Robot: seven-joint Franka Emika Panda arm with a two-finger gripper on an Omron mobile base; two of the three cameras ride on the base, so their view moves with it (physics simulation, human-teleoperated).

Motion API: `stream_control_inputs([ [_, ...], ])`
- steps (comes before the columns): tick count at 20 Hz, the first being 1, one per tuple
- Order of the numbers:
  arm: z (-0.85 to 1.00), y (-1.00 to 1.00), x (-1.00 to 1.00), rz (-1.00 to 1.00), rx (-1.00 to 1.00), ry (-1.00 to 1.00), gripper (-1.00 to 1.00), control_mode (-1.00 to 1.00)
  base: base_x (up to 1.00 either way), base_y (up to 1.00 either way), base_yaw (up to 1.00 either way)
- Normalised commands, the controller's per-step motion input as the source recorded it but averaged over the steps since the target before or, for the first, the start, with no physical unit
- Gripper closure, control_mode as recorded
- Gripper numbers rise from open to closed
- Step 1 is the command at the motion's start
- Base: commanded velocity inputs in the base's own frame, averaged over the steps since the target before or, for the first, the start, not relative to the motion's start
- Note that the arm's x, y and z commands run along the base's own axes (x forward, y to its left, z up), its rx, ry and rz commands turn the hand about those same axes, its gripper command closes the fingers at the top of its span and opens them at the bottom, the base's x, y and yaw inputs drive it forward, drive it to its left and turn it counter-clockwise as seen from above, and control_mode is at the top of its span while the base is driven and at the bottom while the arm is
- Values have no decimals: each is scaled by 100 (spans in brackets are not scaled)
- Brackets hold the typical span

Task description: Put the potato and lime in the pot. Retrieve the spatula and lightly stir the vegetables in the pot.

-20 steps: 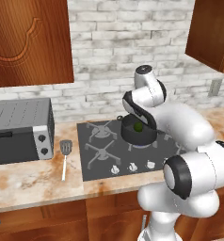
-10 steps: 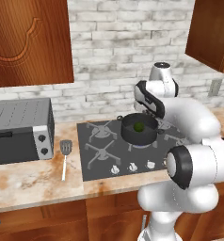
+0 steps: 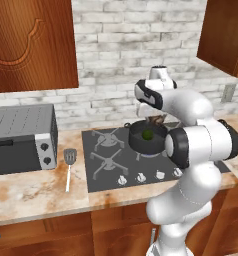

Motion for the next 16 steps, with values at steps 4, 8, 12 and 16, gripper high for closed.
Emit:
stream_control_inputs([
  [4,-83,10,0,0,0,-1,100,-100,0,0,0],
  [8,-65,2,0,0,0,-7,100,-100,0,0,0],
  [12,-4,-1,7,-2,0,-7,100,-100,0,0,0],
  [16,-6,0,36,-5,0,-4,100,-100,0,0,0],
])
